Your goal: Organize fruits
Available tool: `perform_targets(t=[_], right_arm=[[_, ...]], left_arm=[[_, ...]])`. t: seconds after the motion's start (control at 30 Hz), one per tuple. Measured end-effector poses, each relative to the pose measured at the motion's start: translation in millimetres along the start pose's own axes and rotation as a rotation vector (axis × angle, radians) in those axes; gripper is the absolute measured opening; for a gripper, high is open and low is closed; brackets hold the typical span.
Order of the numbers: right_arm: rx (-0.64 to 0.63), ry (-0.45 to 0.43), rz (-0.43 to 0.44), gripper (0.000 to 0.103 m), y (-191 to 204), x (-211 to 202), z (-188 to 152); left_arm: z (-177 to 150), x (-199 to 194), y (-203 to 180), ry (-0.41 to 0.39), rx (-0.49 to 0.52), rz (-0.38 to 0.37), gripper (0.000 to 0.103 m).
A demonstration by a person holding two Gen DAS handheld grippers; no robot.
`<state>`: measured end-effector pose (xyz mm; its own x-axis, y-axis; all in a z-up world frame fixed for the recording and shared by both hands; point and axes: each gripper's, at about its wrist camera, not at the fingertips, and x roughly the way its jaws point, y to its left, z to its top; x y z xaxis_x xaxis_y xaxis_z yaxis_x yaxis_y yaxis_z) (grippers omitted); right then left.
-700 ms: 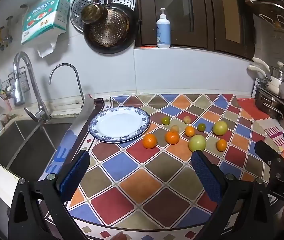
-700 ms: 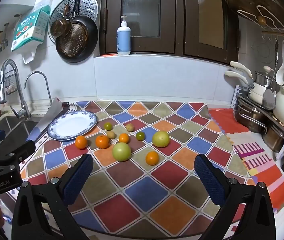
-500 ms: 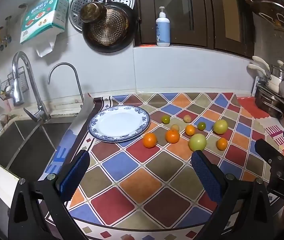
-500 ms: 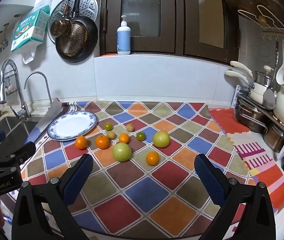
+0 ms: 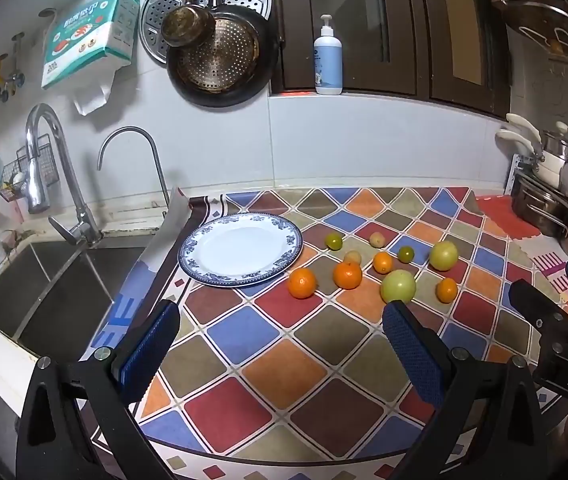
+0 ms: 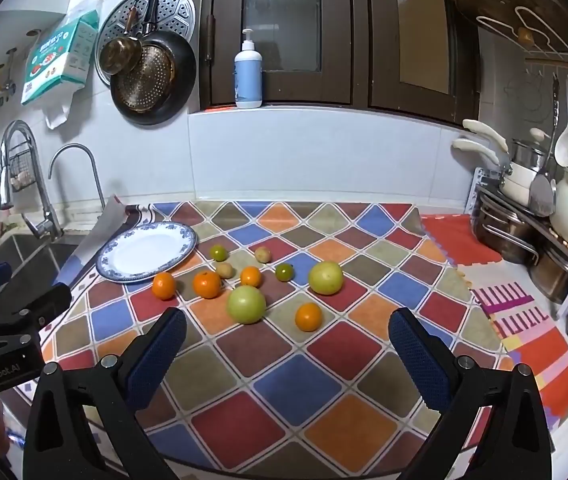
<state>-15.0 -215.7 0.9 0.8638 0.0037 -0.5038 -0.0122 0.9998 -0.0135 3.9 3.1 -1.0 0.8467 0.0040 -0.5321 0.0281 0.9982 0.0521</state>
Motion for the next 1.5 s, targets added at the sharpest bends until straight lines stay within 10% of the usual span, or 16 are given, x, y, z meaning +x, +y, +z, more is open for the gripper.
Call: perform_targets(t=[1.5], right_arm=[[0.005, 0.001, 0.002, 0.102, 2.1, 5.4, 2.8]], left_arm=[[2.0, -0.1, -2.3, -0.006, 0.003, 0.009, 0.103]])
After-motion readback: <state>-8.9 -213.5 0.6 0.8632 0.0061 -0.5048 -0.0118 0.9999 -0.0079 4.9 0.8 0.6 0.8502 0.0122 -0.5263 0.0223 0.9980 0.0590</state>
